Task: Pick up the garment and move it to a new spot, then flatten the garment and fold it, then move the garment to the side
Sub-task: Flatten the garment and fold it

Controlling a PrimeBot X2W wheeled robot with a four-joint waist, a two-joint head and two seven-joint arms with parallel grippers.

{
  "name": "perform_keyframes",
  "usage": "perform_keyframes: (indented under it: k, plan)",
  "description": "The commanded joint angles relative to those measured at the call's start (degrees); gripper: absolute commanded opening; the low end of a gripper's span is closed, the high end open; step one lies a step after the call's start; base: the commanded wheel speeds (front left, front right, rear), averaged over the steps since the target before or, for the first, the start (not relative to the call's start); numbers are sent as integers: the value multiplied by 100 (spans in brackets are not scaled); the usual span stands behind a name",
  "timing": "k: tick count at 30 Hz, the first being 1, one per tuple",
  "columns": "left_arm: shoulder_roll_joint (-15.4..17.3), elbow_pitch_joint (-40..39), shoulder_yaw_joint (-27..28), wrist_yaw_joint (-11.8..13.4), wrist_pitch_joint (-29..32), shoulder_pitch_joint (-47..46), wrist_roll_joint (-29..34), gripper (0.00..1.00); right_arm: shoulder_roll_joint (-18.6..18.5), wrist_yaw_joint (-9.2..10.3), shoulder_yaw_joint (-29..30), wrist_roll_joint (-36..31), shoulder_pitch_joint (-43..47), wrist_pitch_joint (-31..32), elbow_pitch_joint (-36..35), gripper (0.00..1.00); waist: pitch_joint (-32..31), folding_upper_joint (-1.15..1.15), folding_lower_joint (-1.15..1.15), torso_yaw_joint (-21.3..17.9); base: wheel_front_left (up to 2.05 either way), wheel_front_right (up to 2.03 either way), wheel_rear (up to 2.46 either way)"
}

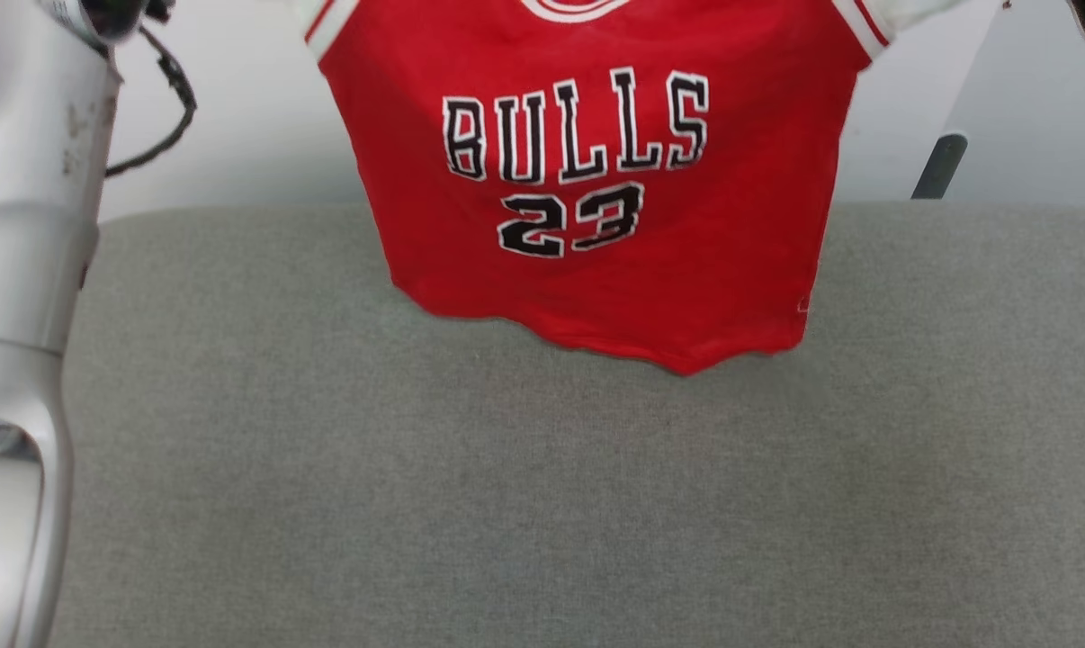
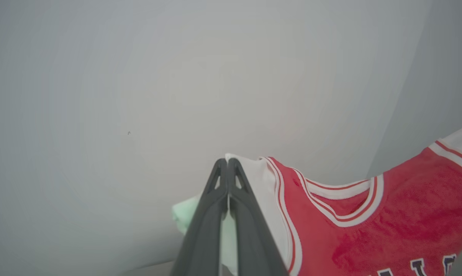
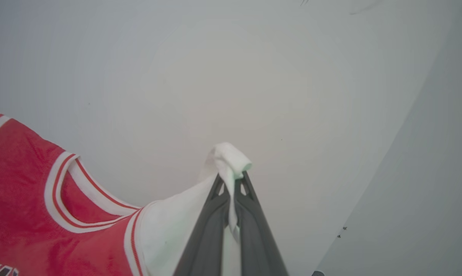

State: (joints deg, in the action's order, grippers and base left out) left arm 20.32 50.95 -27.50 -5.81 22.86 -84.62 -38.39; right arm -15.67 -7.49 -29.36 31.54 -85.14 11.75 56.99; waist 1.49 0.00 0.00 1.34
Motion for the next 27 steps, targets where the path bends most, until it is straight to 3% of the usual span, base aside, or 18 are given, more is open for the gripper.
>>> perform_keyframes:
  k: [1,8,13,19,23,27]
  plan:
    - [-30,30,2,-19,-65,-98,-2,0,24,0,-35,33,-88,-36,39,0,119,0,0,-11,0,0,0]
    - [-82,156,11,35,-433,-739,128,0,-37,0,-176,-29,-717,-156,249,0,1021,0,0,-47,0,0,0]
    - [-130,130,-33,193,-1086,-1370,398,0,-212,1,-209,-516,-1418,-858,434,0,1953,0,0,-22,0,0,0]
    - [-288,101,54,397,-2313,-2294,651,0,-495,1,16,-1868,-2394,-2482,707,0,3096,0,0,109,0,0,0]
    - [-466,165,172,421,-3192,-2758,681,0,-625,1,488,-2943,-2802,-2682,394,0,3788,0,0,282,0,0,0]
    - [-679,223,439,329,-3707,-3081,503,0,-678,2,1153,-3975,-2560,-2685,-745,0,4352,0,0,517,0,0,0]
